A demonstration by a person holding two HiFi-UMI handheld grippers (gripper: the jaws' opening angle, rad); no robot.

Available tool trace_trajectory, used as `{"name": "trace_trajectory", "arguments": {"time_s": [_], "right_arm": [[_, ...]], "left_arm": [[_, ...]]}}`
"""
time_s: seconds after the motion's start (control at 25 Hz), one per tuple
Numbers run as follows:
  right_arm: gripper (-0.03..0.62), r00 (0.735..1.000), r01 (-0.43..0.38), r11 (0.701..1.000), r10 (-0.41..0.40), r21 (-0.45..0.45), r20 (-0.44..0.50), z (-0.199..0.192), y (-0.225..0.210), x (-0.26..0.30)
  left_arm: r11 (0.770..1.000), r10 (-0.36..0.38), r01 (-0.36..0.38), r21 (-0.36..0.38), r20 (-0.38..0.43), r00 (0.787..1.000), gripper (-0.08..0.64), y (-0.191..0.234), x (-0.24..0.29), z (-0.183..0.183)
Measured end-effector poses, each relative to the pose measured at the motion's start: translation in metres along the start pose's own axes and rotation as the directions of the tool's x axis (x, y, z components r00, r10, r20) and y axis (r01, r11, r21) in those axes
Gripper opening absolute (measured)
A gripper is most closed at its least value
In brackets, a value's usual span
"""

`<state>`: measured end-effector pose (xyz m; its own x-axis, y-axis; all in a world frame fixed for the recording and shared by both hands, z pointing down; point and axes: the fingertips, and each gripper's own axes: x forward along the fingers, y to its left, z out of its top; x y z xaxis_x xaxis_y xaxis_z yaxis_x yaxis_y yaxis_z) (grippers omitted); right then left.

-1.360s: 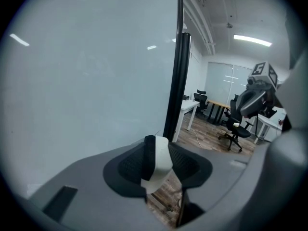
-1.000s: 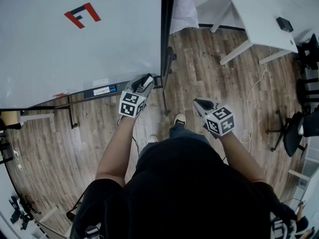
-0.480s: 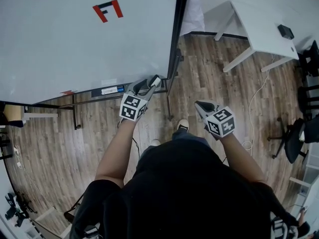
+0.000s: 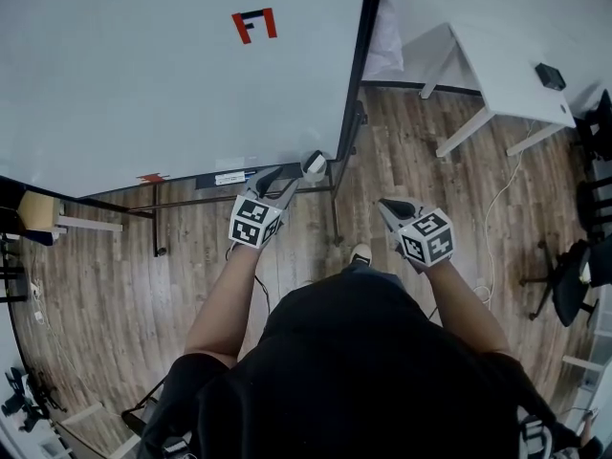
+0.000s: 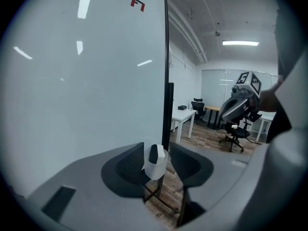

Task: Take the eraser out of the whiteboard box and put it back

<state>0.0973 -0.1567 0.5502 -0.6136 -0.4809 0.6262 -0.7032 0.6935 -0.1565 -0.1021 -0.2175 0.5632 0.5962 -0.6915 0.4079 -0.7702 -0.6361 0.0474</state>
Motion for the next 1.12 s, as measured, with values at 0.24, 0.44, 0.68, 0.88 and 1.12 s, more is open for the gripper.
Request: {"name": "trace_trajectory", "arguments": {"time_s": [0.24, 0.44, 0.68, 0.88, 1.12], "right_arm": [[-0.003, 1.000, -0.006, 1.000, 0.006, -0.013, 0.029, 0.010, 0.023, -0.003], [-0.003, 0.999, -0.007, 1.000, 0.008, -0.018, 0.042, 0.012, 0.038, -0.004], [-0.003, 0.998, 0.003, 1.000, -0.002, -0.010, 0.056, 0.013, 0.047, -0.007], [-0.003, 0.998, 0.005, 1.000, -0.004, -0.008, 0.069, 0.016, 0.056, -0.008], [-0.003, 0.997, 0.011, 1.000, -0.010, -0.018, 0.082, 0.020, 0.064, -0.010]], "left_arm": [[1.000, 0.003, -0.003, 0.018, 0.004, 1.000, 0.176, -0.008, -0.030, -0.001], [1.000, 0.000, 0.000, 0.027, 0.000, 1.000, 0.176, -0.010, -0.053, -0.008], [1.000, 0.005, -0.004, 0.023, -0.012, 1.000, 0.176, -0.012, -0.071, -0.018], [0.999, 0.005, -0.005, 0.034, -0.009, 1.000, 0.176, -0.014, -0.085, -0.020], [0.999, 0.020, -0.020, 0.044, 0.003, 1.000, 0.176, -0.013, -0.102, -0.020]]}}
